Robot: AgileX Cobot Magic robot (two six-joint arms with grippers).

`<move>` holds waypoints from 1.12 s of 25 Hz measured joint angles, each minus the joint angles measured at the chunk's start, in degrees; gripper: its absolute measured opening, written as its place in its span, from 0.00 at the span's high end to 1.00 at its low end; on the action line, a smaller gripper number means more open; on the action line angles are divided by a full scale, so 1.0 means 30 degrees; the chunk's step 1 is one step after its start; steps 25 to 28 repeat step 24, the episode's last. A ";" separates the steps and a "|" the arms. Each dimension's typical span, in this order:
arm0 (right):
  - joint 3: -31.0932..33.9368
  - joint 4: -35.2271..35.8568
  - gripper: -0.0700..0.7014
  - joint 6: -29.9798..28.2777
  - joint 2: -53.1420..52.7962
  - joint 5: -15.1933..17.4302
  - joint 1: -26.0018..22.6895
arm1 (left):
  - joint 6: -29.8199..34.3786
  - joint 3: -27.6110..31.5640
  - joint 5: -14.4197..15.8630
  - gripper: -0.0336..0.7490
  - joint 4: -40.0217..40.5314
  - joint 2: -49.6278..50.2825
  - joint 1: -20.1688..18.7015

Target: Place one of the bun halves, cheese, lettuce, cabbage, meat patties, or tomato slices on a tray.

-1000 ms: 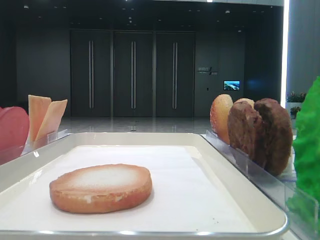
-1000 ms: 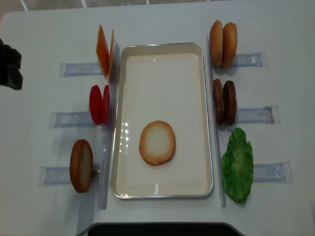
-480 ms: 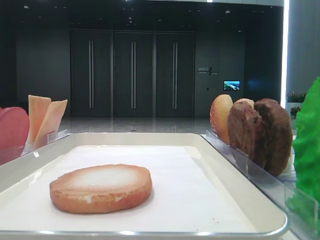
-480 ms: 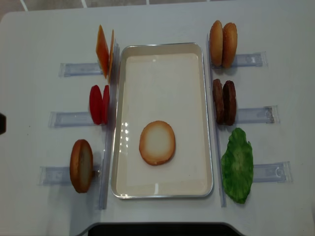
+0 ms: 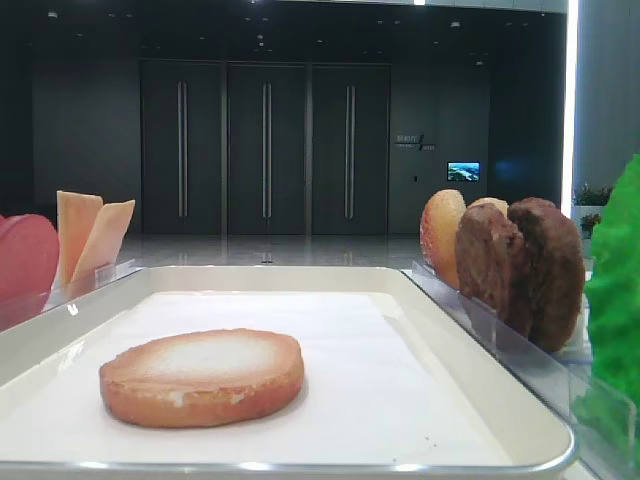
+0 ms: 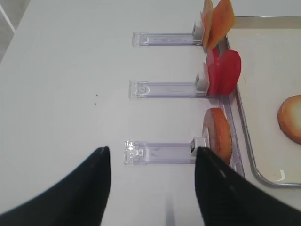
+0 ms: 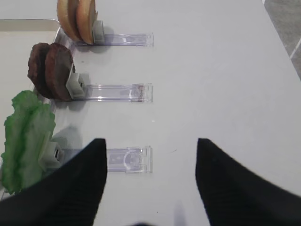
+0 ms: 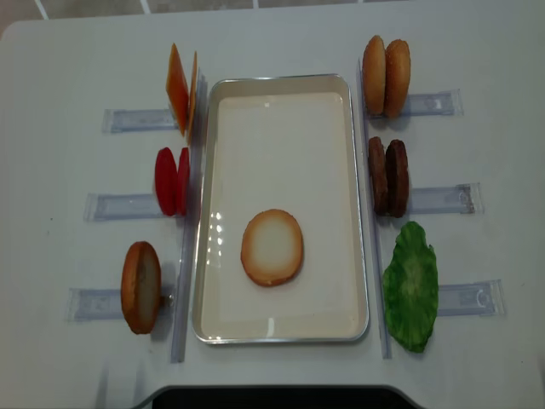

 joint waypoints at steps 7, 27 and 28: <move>0.0000 0.0000 0.39 0.0000 0.0000 0.0000 0.0000 | -0.0005 0.2695 -0.1766 0.40 -0.0133 -0.2448 0.0000; 0.0000 0.0000 0.39 0.0000 0.0000 0.0000 0.0000 | 0.0284 0.4359 -0.2317 0.41 -0.0471 -0.3198 0.0000; 0.0000 0.0000 0.39 0.0000 0.0000 0.0000 0.0000 | 0.0284 0.4359 -0.2317 0.41 -0.0471 -0.3198 0.0000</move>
